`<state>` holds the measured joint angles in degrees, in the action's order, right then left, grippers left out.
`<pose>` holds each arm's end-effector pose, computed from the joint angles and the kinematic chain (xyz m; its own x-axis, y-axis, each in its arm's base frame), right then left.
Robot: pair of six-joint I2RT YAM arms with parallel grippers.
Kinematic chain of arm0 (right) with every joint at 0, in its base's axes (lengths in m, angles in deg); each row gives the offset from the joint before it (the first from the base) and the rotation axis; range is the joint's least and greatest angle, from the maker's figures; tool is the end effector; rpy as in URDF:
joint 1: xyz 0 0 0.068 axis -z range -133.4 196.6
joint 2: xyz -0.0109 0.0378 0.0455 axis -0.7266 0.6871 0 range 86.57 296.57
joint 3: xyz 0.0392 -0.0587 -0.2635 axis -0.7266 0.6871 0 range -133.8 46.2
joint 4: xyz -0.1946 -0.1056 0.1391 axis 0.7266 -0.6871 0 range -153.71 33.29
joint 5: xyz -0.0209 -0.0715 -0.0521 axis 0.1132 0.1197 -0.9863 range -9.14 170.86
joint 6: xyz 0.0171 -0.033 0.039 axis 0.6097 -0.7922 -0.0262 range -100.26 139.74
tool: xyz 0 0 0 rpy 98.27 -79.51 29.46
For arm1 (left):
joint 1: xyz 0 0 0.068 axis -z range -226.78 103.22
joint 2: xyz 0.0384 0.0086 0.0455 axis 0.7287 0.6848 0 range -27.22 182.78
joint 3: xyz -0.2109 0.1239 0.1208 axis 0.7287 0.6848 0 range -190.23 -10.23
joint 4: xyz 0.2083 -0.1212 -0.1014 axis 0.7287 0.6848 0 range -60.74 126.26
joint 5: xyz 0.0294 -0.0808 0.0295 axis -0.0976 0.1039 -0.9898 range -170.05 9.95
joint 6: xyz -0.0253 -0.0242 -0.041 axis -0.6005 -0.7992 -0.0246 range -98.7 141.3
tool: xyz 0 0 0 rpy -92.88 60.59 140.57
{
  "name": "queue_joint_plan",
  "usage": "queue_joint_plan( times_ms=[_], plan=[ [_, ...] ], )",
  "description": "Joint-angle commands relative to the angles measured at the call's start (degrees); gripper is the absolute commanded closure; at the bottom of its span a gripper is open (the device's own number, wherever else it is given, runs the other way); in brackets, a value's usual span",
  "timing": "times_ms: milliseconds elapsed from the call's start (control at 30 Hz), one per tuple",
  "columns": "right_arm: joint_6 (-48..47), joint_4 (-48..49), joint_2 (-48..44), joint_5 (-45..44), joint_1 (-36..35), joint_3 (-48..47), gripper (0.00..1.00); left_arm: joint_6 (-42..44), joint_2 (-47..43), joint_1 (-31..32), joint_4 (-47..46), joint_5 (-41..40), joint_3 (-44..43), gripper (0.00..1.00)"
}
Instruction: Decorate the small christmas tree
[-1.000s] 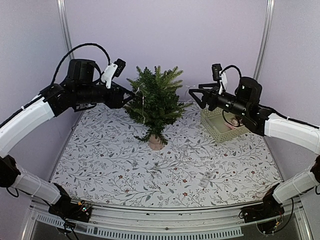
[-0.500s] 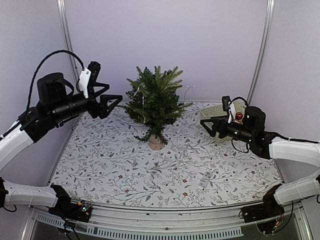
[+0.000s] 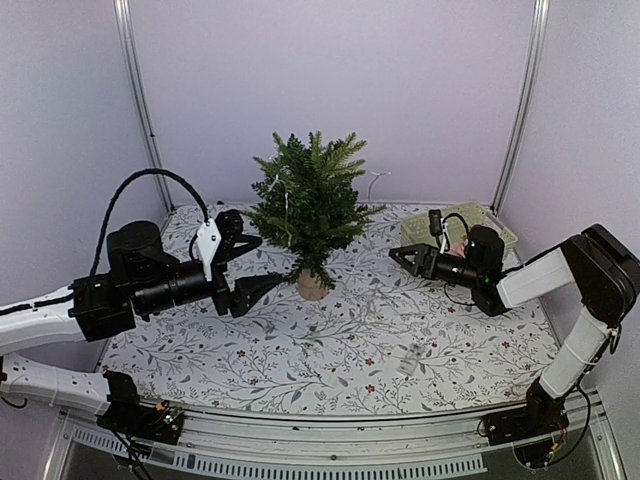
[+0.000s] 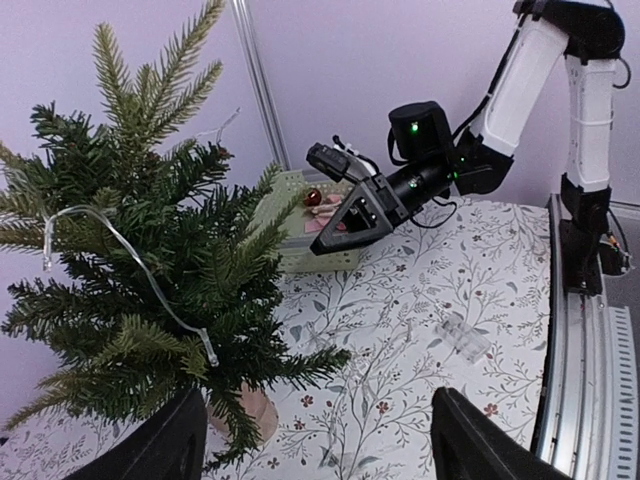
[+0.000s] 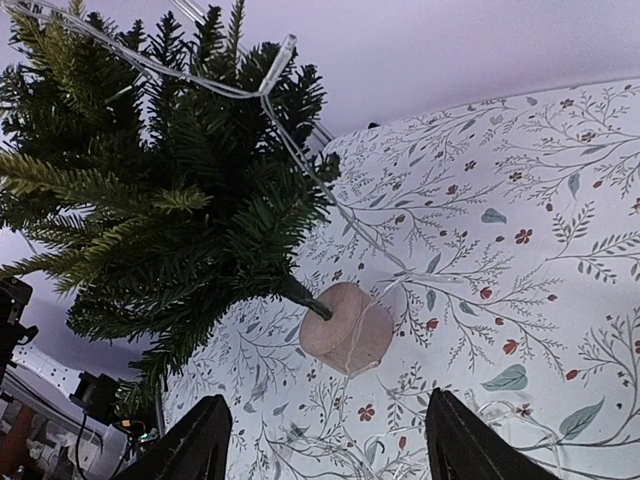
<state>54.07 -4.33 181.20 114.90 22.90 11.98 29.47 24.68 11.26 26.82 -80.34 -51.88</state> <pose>0.2821 0.1455 0.1787 -0.5796 0.2558 -0.7737 -0.6221 0.4744 0.6229 0.1152 -0.1845 0.3217 0.0489 0.1900 -0.9806 0.8473 0.5119 0.1414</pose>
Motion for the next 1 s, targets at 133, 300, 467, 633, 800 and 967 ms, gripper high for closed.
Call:
queue_joint_plan(
  times_ms=[133,300,467,633,800,967],
  plan=[
    [10.6,14.1,12.7,4.7,-3.4,-5.9,0.31,0.9,0.8,1.1,-8.3,-4.2,2.6,0.23],
    [17.0,21.1,19.4,4.4,-4.9,-7.3,0.31,-1.1,-0.5,1.3,-13.8,-3.9,6.1,0.23],
    [16.7,19.9,23.2,3.8,-6.8,-11.3,0.35,-1.2,0.0,1.5,-14.4,-4.9,7.1,0.25],
    [17.4,20.1,26.4,3.3,-7.1,-14.3,0.41,-1.5,-0.1,1.6,-14.9,-5.9,7.6,0.27],
    [18.3,19.6,29.7,2.8,-7.7,-17.8,0.44,-2.1,0.0,1.8,-16.0,-6.1,8.8,0.28],
    [18.3,18.6,31.2,1.3,-8.2,-19.1,0.48,-1.9,0.2,2.0,-16.1,-6.6,9.2,0.29]
  ],
)
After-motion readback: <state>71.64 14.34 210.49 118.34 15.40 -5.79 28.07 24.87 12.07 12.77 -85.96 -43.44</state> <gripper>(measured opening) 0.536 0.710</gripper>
